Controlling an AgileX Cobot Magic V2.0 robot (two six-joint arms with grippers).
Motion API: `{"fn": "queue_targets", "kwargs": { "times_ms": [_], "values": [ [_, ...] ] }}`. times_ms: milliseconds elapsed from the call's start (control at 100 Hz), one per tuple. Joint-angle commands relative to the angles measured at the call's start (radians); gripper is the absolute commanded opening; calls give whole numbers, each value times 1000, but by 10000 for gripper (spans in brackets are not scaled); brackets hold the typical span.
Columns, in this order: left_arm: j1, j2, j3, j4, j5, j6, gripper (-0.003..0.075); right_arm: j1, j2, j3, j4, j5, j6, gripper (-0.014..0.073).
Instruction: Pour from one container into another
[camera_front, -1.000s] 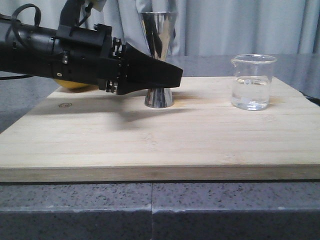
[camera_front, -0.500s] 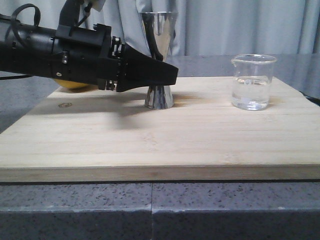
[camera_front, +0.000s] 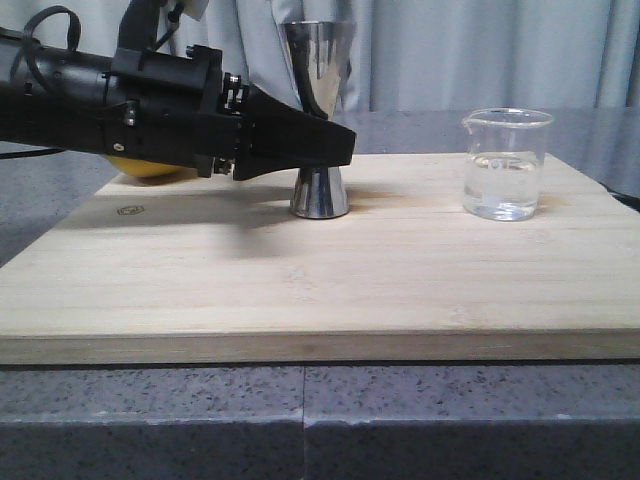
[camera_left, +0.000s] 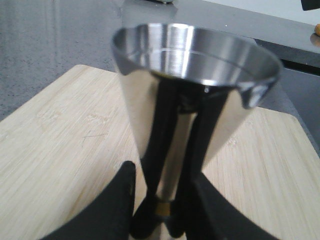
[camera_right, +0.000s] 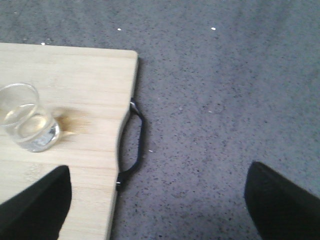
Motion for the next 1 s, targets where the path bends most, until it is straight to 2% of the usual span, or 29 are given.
{"fn": "queue_targets", "kwargs": {
  "times_ms": [0, 330, 990],
  "values": [
    [-9, -43, -26, -71, 113, 21, 146, 0, 8, -35, 100, -81, -96, 638],
    [-9, -43, -85, -67, 113, 31, 146, 0, 102, -35, 470, -83, -435, 638],
    [-9, -35, -89, -69, 96, 31, 146, 0, 131, -35, 475, -38, -449, 638]
  ]
}}
